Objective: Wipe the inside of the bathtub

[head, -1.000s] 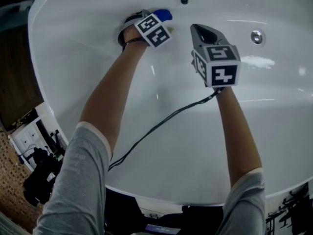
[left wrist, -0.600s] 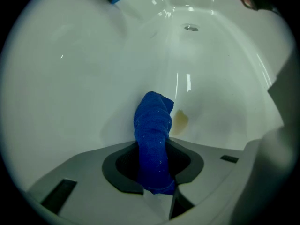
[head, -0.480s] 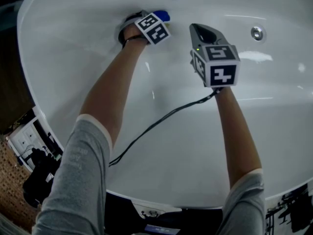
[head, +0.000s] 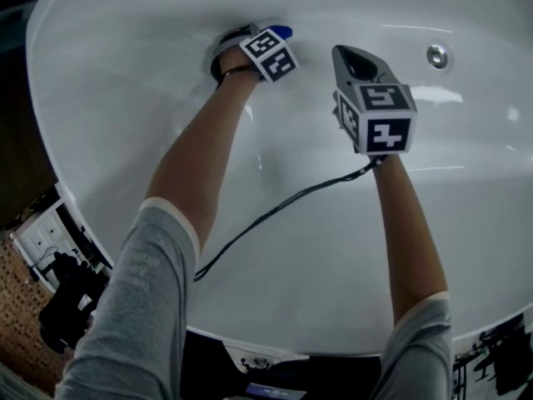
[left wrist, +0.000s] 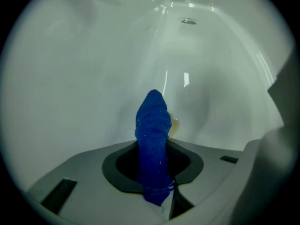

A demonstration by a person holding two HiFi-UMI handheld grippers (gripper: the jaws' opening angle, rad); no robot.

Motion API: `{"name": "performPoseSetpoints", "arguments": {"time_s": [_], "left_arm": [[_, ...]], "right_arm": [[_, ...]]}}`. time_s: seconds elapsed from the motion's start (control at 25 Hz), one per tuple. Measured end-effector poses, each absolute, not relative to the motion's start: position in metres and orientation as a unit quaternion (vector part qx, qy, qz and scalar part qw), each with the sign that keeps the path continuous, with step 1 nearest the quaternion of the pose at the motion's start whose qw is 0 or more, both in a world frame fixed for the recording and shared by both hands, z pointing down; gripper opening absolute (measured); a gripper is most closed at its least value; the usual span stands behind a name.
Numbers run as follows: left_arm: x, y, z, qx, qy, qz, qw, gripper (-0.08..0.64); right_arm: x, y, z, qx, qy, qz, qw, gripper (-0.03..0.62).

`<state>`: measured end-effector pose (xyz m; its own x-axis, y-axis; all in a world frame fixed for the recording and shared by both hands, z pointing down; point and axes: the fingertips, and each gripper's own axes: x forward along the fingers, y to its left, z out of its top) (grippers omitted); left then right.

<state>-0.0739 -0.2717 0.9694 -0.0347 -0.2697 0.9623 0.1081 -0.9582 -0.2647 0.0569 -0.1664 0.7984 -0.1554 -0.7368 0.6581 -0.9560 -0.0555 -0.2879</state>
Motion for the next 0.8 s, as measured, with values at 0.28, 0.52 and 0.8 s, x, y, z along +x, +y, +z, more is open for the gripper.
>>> {"name": "performPoseSetpoints", "arguments": {"time_s": [0.28, 0.52, 0.8], "left_arm": [[-0.031, -0.239, 0.973, -0.747, 0.151, -0.645, -0.056, 0.121], [-0.028, -0.241, 0.973, -0.767, 0.246, -0.567, -0.172, 0.123], [-0.085, -0.282, 0.961, -0.734, 0.371, -0.533, -0.197, 0.123]], "right_arm": [[0.062, -0.153, 0.805, 0.633, -0.662, 0.367, 0.161, 0.009], [0.059, -0.152, 0.807, 0.632, -0.661, 0.369, 0.166, 0.009], [0.062, -0.147, 0.808, 0.633, -0.659, 0.373, 0.165, 0.009]]}}
